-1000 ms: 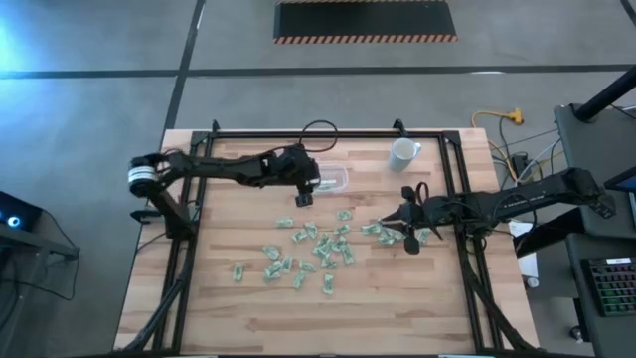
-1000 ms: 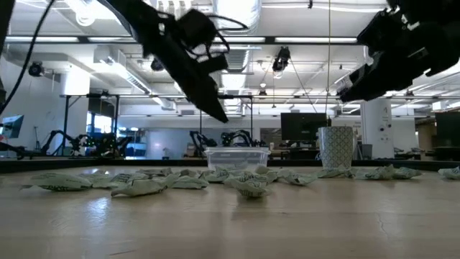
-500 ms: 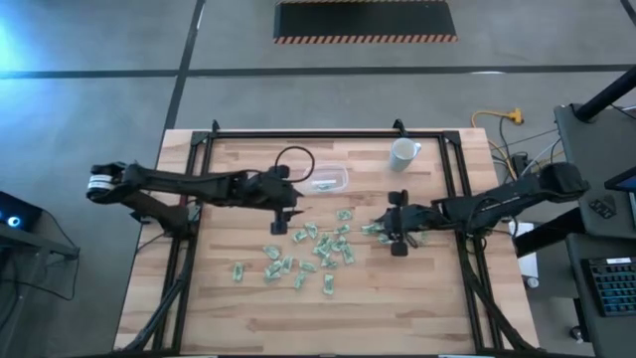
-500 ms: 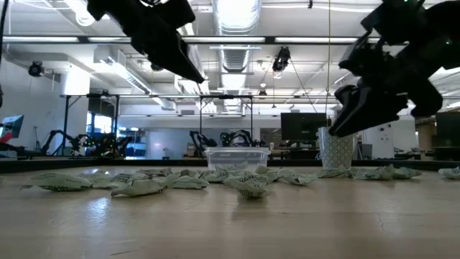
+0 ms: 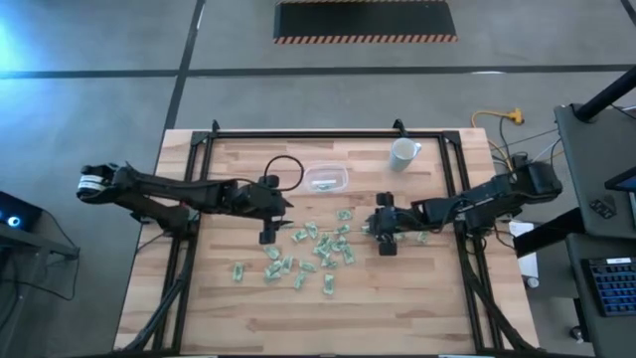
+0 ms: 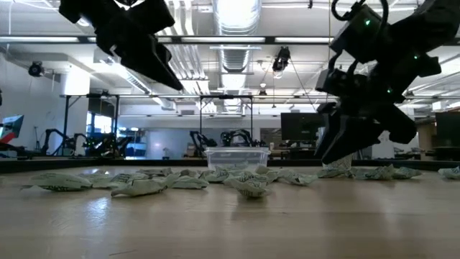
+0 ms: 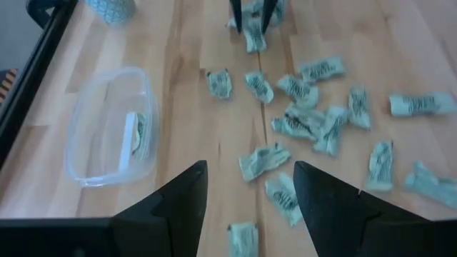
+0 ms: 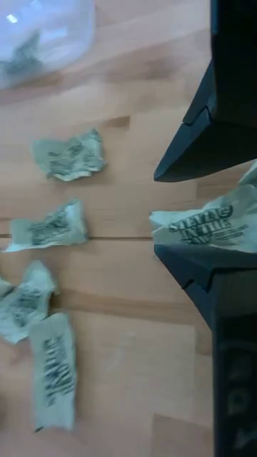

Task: Pick and place Stevia / Truvia into bins
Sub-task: Put the stevia packet into the transparent container

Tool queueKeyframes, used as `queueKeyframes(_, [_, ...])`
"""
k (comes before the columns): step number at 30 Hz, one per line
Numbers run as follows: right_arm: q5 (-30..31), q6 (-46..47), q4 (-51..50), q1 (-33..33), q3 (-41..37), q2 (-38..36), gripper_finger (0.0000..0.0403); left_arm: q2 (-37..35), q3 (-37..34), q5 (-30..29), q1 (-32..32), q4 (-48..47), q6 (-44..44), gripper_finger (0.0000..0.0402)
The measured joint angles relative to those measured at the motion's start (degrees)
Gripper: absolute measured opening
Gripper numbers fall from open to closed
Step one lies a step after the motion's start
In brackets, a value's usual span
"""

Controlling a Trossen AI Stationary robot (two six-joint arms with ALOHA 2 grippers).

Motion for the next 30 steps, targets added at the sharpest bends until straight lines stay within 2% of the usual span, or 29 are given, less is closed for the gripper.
queueKeyframes(12, [-2.8,1.3,-1.5,-1.1,0.7,2.5,0.0097,0.4,-0.4,0.0,-1.1,-1.4,-1.7,0.0192])
queueKeyframes(21, [-3.8,2.2,-5.2,-1.1,2.0,2.4,0.0016,0.9,-0.4,0.0,-1.2,-1.5,-1.8,0.0192])
queueKeyframes(30, [-2.8,-4.3,-2.0,-1.0,7.7,0.3,0.0009,1.0,-1.3,0.0,-1.7,-1.7,-3.3,0.0192])
